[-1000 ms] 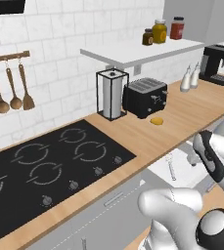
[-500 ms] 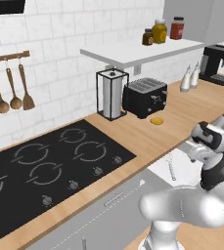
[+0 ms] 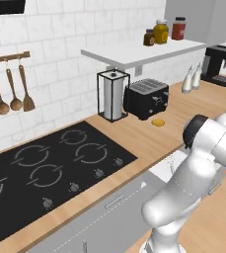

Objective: Pick the whisk from the drawer and place it on the counter.

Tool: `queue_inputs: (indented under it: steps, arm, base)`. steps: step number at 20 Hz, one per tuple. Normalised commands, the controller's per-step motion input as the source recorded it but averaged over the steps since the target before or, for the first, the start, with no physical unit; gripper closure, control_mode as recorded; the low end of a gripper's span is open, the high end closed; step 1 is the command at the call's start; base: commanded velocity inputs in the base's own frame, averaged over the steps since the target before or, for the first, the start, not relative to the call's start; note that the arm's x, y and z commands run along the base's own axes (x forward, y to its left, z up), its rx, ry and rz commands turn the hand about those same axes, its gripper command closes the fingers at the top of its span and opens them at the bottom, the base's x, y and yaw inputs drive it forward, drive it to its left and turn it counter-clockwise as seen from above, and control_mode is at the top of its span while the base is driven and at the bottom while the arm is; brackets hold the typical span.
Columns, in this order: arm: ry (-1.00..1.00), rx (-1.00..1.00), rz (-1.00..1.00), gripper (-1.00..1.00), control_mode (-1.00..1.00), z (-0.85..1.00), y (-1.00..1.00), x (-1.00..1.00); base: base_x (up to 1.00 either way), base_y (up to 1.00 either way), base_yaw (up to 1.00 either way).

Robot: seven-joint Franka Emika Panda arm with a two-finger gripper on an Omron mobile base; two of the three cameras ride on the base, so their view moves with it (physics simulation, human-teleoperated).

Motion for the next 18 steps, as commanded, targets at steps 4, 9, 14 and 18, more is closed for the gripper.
queue_inputs:
  steps: [4,9,14,18]
  arm:
    - [0.02,0.05,0.18,-1.0,-1.0,-0.63,-0.41,0.0]
    - [0.02,0.11,0.11,-1.0,-1.0,-0.15,-0.9,-0.82]
    - [-0.03,0.17,0.07,-1.0,-1.0,0.13,-0.97,-1.0]
    - [-0.1,0.03,0.1,-1.0,-1.0,0.63,0.09,-0.47]
  base:
    - [0.0,0.0,0.0]
    - [0.0,0.0,0.0]
    - [0.0,0.0,0.0]
    - [0.0,0.0,0.0]
